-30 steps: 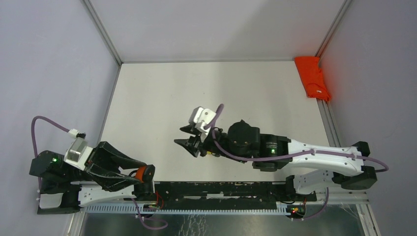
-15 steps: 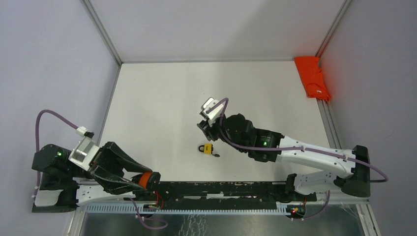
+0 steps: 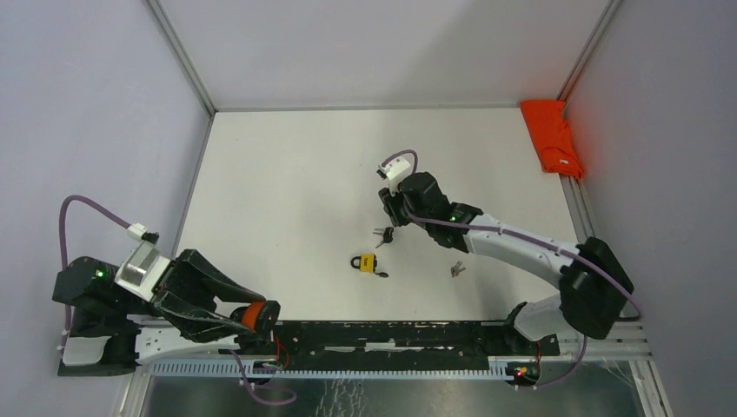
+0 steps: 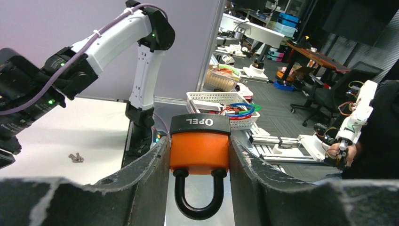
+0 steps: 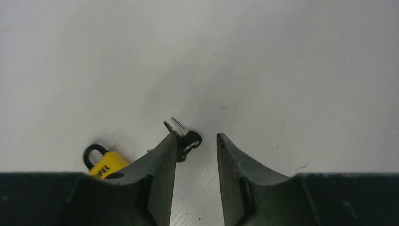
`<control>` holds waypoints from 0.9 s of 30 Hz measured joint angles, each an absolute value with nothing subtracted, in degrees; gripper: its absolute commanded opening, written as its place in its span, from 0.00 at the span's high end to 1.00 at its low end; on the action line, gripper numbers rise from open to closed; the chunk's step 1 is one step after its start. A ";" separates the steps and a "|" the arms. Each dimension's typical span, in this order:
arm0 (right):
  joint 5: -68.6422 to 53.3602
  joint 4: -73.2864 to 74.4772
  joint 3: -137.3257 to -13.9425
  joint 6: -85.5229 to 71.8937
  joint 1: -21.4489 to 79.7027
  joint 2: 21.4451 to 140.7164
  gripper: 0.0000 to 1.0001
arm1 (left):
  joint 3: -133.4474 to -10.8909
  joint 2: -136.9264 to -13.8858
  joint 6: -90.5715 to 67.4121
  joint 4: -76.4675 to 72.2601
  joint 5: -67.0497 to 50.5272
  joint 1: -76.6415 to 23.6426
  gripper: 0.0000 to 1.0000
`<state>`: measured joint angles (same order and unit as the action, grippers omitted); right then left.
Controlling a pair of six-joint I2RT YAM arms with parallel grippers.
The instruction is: Unlock with the key
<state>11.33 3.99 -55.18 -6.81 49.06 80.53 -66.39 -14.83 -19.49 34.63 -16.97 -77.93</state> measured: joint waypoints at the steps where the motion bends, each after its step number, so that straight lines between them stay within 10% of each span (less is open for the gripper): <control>1: 10.48 3.99 -54.85 -6.85 48.21 81.67 0.60 | -65.60 -14.22 -19.49 34.50 -16.71 -77.93 0.98; 27: 2.35 5.17 -54.65 -9.50 46.50 100.77 0.64 | -63.00 -7.01 -19.38 34.92 -12.43 -78.63 0.98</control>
